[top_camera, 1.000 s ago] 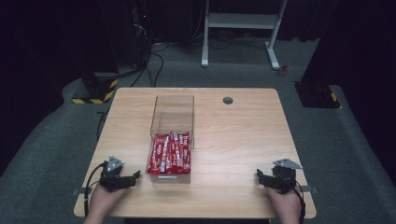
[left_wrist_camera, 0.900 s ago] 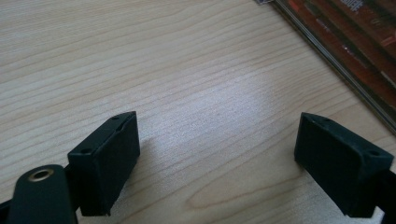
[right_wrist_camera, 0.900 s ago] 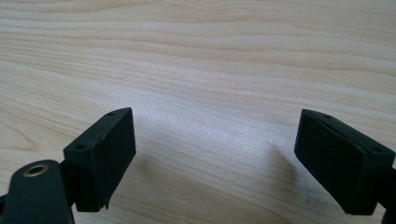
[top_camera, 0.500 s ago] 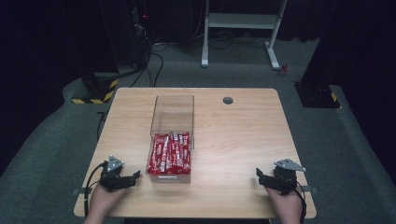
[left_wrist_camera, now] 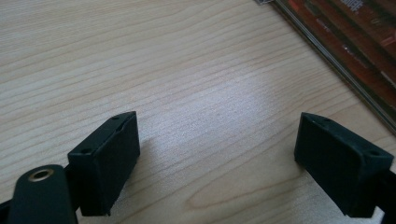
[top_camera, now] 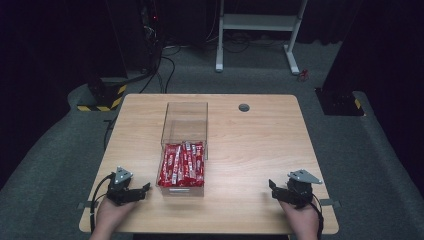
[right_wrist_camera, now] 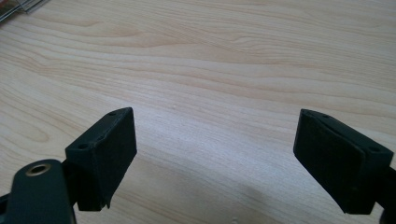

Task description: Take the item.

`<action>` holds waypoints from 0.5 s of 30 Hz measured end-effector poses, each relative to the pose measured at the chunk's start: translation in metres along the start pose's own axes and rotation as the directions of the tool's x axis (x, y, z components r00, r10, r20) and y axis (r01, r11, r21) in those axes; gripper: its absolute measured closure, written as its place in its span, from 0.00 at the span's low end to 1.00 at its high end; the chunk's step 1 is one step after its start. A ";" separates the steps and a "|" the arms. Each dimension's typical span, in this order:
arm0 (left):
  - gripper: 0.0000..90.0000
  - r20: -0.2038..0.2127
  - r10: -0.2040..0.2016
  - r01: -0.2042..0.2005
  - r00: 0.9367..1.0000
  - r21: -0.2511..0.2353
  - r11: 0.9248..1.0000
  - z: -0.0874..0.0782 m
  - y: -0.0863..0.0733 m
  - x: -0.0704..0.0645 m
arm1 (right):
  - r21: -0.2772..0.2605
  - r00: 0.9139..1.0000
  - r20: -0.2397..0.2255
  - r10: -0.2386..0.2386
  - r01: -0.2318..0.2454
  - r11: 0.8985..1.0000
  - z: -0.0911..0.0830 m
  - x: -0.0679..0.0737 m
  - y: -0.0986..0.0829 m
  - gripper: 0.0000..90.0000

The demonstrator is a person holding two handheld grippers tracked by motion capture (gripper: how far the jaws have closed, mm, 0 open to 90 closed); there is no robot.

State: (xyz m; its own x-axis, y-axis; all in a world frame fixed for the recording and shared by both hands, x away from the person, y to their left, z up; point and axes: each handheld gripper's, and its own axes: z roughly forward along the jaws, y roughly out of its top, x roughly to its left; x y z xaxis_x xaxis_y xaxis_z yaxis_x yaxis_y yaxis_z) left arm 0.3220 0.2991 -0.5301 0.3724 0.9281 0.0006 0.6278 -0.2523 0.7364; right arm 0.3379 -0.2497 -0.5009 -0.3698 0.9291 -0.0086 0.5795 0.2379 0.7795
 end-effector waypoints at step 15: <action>0.16 0.001 -0.001 0.001 1.000 0.002 1.000 0.000 0.000 0.000 | -0.022 1.000 -0.011 -0.024 0.024 0.999 0.000 0.014 0.024 0.15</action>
State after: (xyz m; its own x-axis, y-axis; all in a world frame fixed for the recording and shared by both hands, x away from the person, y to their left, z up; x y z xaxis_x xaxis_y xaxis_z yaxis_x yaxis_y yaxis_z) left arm 0.3219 0.2991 -0.5300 0.3723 0.9281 -0.0011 0.6298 -0.2518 0.7348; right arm 0.3468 -0.2314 -0.4818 -0.3920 0.9197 -0.0204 0.5546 0.2540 0.7924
